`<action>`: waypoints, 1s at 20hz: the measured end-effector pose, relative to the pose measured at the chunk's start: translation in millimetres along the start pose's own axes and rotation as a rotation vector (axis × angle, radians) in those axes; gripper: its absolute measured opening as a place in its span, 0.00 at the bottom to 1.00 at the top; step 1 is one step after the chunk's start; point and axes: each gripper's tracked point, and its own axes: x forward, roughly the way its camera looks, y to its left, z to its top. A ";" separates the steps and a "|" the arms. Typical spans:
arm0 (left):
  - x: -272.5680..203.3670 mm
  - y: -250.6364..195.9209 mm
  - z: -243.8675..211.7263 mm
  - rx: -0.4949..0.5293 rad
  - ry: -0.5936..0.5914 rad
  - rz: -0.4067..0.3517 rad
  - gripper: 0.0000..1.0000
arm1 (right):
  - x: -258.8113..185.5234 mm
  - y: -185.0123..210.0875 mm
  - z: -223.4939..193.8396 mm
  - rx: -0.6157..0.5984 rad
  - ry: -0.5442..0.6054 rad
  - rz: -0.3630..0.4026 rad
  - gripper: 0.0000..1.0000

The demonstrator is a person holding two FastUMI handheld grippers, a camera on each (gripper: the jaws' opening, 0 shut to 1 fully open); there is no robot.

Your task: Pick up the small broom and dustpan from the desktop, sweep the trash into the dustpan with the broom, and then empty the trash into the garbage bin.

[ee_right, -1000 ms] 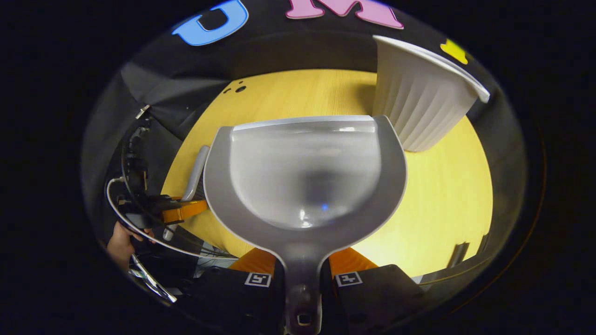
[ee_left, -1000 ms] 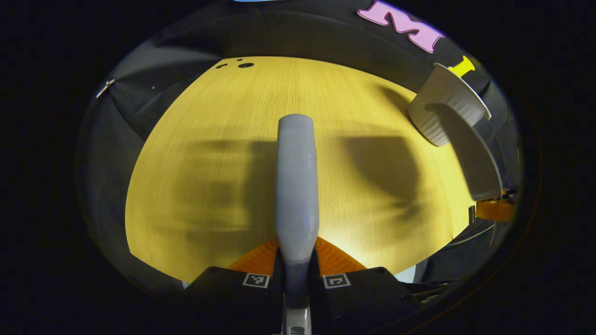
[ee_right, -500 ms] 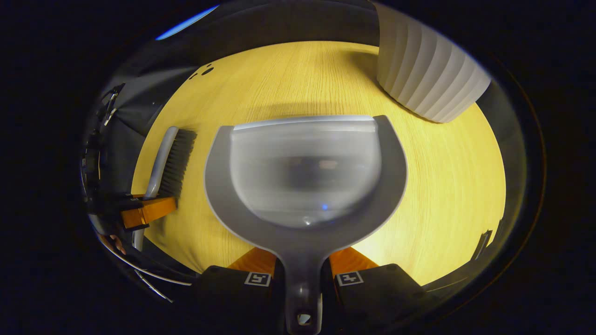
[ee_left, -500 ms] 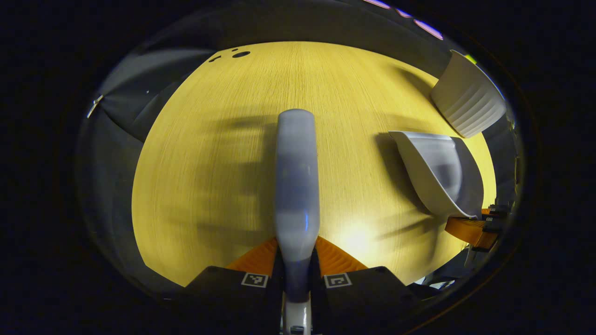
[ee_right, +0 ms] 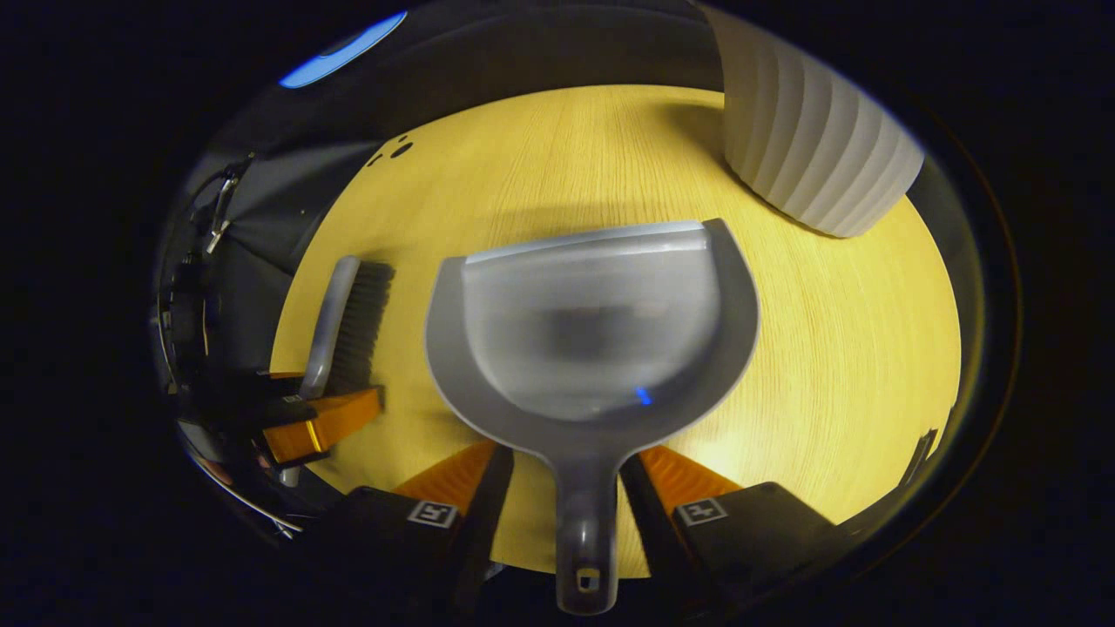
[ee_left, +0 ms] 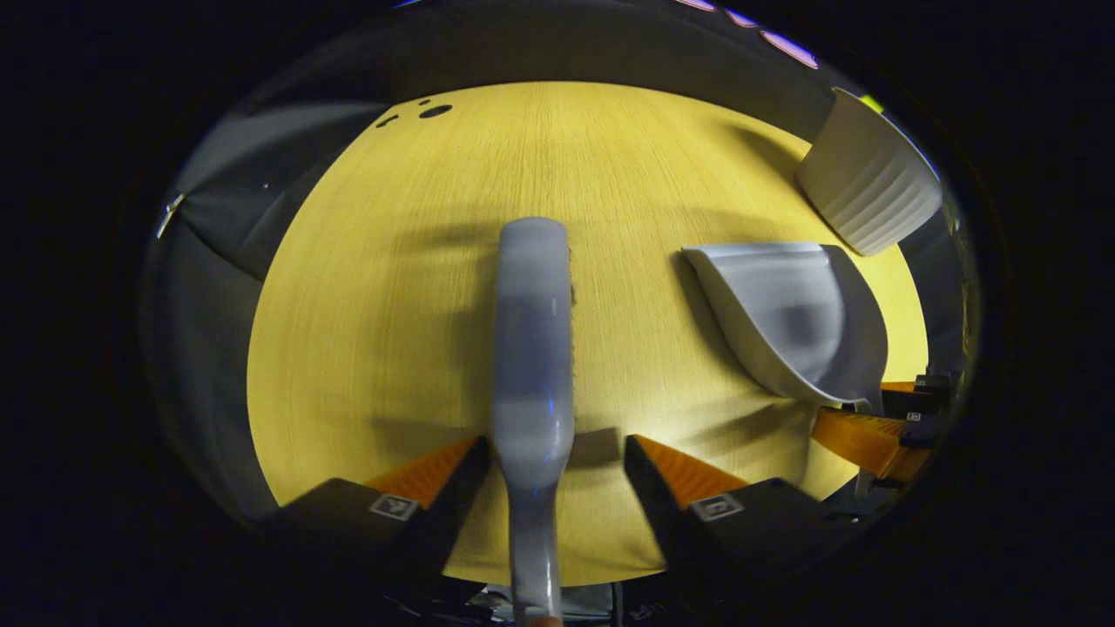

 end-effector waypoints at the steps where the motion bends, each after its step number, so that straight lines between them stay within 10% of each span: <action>1: -7.3 2.5 2.6 0.011 -0.029 0.009 0.98 | -6.6 0.2 3.4 0.006 -0.014 0.006 0.86; 2: -15.8 6.8 5.3 0.024 -0.059 0.029 0.96 | -14.0 -0.9 7.4 0.002 -0.022 0.005 1.00; 12: -170.6 1.9 53.2 -0.122 -0.574 0.033 0.96 | -168.6 2.2 97.3 -0.087 -0.534 -0.081 0.99; 20: -303.3 -29.4 35.9 -0.030 -1.011 0.102 0.96 | -279.1 34.1 77.0 -0.235 -0.871 -0.077 0.99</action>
